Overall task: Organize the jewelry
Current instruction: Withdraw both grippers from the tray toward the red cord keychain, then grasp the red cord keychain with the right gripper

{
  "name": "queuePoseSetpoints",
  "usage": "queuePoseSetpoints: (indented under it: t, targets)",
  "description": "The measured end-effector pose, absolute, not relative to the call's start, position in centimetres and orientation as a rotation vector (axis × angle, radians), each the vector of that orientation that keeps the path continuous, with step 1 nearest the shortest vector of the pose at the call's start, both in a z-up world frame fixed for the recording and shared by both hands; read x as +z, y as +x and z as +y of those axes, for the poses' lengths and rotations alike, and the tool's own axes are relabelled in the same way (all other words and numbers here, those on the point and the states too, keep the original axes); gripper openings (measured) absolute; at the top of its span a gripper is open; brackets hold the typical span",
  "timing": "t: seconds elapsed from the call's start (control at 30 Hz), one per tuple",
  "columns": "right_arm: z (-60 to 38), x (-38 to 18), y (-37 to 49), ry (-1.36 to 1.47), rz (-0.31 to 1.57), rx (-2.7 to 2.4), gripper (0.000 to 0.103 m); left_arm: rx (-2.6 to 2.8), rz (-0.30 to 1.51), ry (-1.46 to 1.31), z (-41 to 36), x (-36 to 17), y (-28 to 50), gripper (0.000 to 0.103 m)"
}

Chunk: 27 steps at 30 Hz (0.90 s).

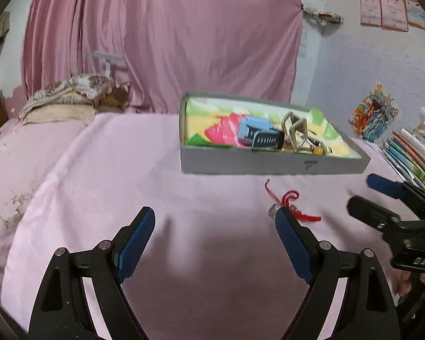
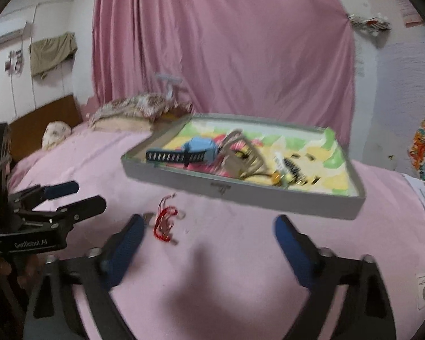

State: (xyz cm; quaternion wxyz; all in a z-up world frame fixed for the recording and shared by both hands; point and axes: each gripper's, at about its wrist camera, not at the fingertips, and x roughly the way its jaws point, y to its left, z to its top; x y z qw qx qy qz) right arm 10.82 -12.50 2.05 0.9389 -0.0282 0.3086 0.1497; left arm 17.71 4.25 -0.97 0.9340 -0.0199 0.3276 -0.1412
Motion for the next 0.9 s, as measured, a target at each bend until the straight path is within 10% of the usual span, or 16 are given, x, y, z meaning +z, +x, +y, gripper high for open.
queuePoseSetpoints:
  t: [0.9]
  targets:
    - [-9.5, -0.6, 13.7, -0.128, 0.847, 0.509, 0.010, -0.387, 0.813, -0.054, 3.0, -2.0, 20.3, 0.060]
